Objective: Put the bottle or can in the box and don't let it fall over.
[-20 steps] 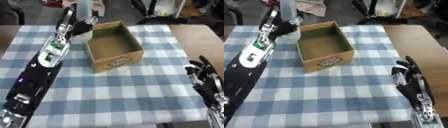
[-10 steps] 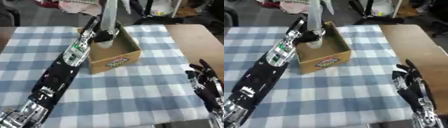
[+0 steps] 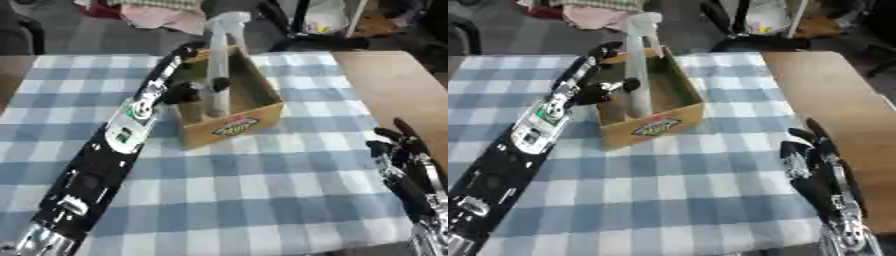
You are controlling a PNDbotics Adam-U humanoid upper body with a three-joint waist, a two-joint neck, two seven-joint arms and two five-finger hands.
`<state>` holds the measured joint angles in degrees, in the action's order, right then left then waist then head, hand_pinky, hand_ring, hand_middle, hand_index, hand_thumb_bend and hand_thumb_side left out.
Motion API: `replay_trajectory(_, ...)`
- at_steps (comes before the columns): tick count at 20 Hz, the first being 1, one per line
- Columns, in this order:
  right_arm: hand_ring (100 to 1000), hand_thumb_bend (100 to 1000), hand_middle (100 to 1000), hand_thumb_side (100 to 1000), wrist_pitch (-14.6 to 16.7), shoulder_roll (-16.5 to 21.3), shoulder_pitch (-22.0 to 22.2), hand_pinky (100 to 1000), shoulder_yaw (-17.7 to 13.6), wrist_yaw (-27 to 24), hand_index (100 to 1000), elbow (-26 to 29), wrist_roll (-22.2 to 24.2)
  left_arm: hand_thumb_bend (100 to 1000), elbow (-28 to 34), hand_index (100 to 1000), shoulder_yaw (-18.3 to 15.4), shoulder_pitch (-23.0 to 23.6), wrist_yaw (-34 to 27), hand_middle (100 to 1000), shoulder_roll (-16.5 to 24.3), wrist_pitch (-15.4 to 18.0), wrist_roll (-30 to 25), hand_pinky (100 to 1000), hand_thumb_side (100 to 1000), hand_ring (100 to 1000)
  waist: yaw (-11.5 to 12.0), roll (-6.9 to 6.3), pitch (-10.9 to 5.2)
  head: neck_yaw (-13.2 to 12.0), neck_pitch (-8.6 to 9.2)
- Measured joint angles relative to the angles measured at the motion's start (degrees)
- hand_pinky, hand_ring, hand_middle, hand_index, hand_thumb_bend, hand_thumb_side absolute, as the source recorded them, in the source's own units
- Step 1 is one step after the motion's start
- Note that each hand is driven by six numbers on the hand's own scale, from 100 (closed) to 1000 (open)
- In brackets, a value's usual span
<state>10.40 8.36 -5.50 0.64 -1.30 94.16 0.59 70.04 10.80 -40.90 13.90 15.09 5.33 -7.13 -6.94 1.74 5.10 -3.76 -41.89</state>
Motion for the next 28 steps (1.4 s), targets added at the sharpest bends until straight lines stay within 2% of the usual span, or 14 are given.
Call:
replay_trajectory(3, 759, 204, 808, 381, 0.0, 0.0, 0.0, 959, -0.4, 0.0, 1000, 0.0, -0.3, 705, 11.4, 944, -1.7, 8.5, -3.9, 935, 3.9, -1.9, 0.6, 904, 624, 962, 1.2, -0.29, 0.0, 0.8, 0.21)
replay_trajectory(6, 759, 203, 808, 381, 0.1, 0.3, 0.0, 958, -0.7, 0.0, 1000, 0.0, -0.6, 675, 21.3, 937, -5.3, 18.0, -7.7, 933, 5.9, -3.5, 3.5, 901, 620, 959, 2.4, -0.61, 0.02, 1.6, 0.23)
replay_trajectory(9, 759, 202, 808, 380, 0.1, 0.5, -0.1, 954, -0.8, 0.1, 1000, 0.0, -0.7, 647, 26.5, 937, -9.5, 26.1, -9.9, 930, 5.7, -4.4, 7.2, 899, 610, 954, 3.4, -0.9, 0.02, 1.8, 0.23)
replay_trajectory(10, 759, 232, 808, 354, 0.1, 0.5, -0.1, 955, -0.8, 0.1, 1000, 0.0, -0.7, 647, 27.1, 941, -10.6, 28.0, -10.2, 934, 4.9, -4.6, 8.3, 900, 610, 955, 3.8, -0.92, 0.02, 1.9, 0.23)
replay_trajectory(11, 759, 203, 809, 378, 0.1, 0.5, -0.1, 955, -0.8, 0.1, 1000, 0.0, -0.7, 645, 27.3, 938, -11.5, 29.5, -10.4, 933, 3.9, -4.9, 9.3, 901, 610, 956, 4.0, -0.93, 0.02, 1.8, 0.23)
replay_trajectory(14, 759, 204, 809, 377, 0.1, 0.5, -0.1, 955, -0.8, 0.1, 1000, 0.0, -0.6, 638, 27.2, 941, -13.5, 32.2, -9.6, 936, 0.8, -4.8, 10.9, 902, 607, 957, 4.2, -0.88, 0.02, 1.8, 0.22)
replay_trajectory(17, 759, 203, 809, 375, 0.0, 0.5, -0.1, 955, -0.8, 0.1, 1000, 0.0, -0.5, 625, 26.6, 942, -14.3, 33.0, -8.5, 937, -1.0, -4.4, 10.9, 902, 599, 957, 4.5, -0.69, 0.01, 1.8, 0.2)
replay_trajectory(28, 759, 204, 807, 370, 0.0, 0.5, -0.3, 956, -0.8, 0.1, 1000, 0.0, -0.4, 614, 25.7, 941, -14.5, 33.1, -7.3, 933, -2.6, -3.1, 8.9, 902, 592, 956, 4.2, -0.36, 0.22, 1.9, 0.1)
